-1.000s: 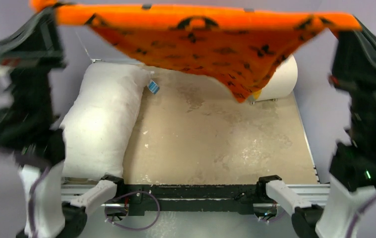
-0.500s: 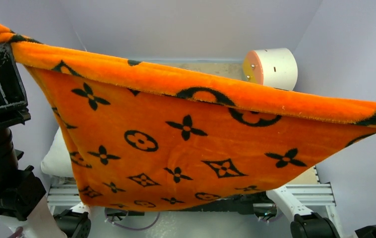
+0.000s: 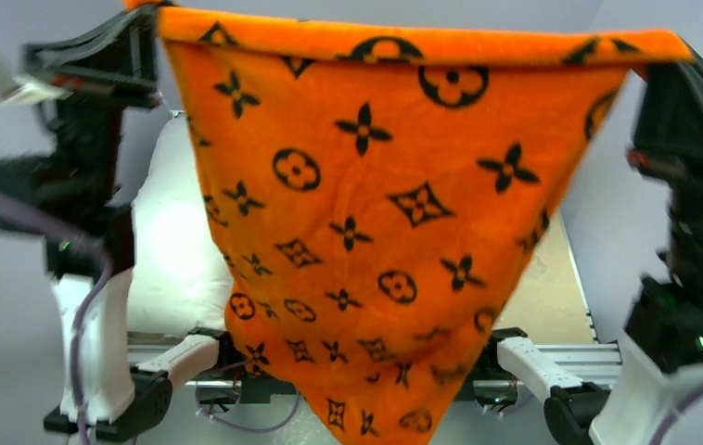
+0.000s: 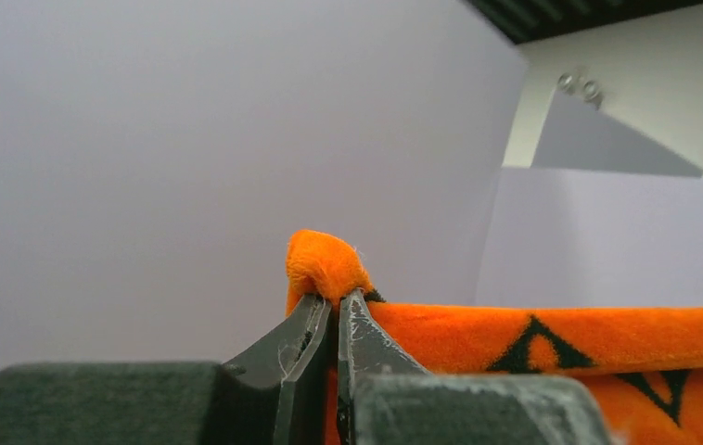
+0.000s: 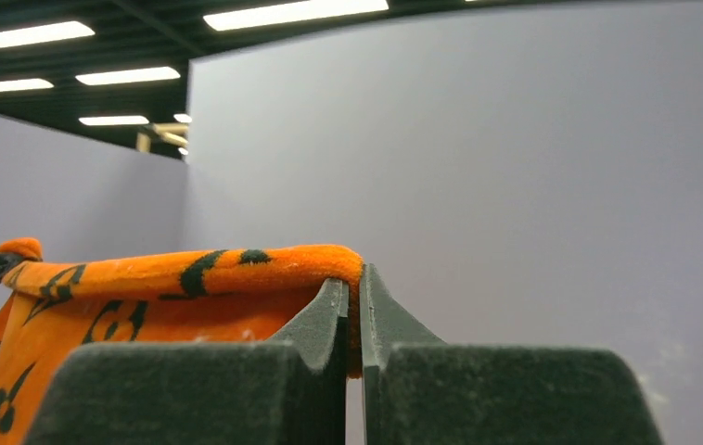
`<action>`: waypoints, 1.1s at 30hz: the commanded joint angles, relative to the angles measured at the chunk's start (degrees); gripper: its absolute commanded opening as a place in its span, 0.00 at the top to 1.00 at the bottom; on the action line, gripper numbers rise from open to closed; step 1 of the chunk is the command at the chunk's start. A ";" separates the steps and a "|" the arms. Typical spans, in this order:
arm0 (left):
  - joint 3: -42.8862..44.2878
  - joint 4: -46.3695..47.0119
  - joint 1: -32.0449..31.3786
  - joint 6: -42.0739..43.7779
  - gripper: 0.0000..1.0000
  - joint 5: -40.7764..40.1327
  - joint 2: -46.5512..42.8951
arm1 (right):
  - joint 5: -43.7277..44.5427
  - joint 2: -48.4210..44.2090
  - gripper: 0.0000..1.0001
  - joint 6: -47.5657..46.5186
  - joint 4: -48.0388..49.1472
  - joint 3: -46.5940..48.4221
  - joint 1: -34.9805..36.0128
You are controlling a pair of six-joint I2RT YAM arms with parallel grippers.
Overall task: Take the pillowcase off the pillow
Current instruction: Fold the pillowcase at the center of the board.
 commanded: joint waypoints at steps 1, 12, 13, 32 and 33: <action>-7.40 6.55 0.74 1.79 1.00 -3.54 9.08 | 9.09 8.01 1.00 -4.39 7.10 -9.26 0.09; -0.84 16.26 -2.15 8.51 1.00 -7.46 48.80 | 9.89 42.49 1.00 -7.24 20.78 -11.43 -3.36; 3.08 16.05 -2.28 8.34 1.00 -8.30 53.46 | 8.56 47.17 1.00 -6.46 20.40 -8.38 -4.48; 19.52 14.95 -4.66 14.00 1.00 -15.03 65.39 | 1.58 64.21 1.00 -7.07 15.27 13.52 -9.06; 16.53 15.34 -4.67 14.35 1.00 -15.30 63.24 | 1.27 62.28 1.00 -7.17 15.82 11.10 -9.05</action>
